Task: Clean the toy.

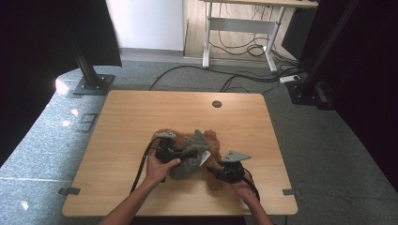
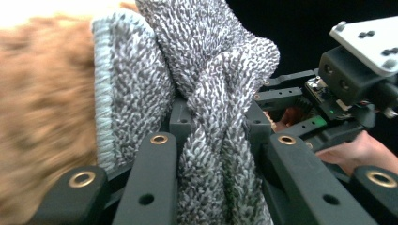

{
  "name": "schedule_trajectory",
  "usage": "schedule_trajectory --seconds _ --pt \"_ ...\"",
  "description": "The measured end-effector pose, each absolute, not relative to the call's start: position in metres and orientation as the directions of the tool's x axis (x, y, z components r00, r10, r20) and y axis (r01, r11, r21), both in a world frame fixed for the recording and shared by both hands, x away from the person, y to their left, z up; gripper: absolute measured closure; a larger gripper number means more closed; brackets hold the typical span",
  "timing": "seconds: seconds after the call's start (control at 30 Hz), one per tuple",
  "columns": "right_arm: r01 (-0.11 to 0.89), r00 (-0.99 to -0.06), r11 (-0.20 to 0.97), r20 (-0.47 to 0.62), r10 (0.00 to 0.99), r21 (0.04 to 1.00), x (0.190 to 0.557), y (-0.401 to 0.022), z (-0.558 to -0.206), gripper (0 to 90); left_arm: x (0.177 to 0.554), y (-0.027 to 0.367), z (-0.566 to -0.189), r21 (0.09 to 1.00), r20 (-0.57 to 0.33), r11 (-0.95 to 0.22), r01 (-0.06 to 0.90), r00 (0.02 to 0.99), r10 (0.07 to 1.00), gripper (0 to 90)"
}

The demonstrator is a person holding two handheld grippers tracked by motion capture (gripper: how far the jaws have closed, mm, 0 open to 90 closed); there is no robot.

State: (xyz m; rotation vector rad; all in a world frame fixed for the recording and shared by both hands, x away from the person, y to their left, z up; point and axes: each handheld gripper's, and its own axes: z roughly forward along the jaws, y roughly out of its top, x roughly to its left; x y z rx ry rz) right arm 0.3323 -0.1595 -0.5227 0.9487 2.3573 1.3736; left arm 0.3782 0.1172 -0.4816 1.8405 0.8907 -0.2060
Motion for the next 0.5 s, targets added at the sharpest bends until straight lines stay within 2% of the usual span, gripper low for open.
schedule_trajectory --seconds 0.13,0.23,0.5 --pt "0.407 -0.759 0.340 0.106 0.643 0.847 0.333 -0.162 -0.524 67.4 0.388 0.161 -0.480 0.719 -0.543 -0.096 0.688 0.643 0.541 71.7" --pt "0.406 -0.765 0.335 0.115 0.634 0.850 0.333 -0.162 -0.524 67.4 0.396 0.186 -0.483 0.699 -0.592 -0.039 0.714 0.608 0.529 71.9" --pt "0.410 -0.767 0.332 0.124 0.630 0.849 0.333 -0.163 -0.525 67.4 0.397 0.237 -0.484 0.703 -0.619 0.073 0.708 0.557 0.553 71.6"
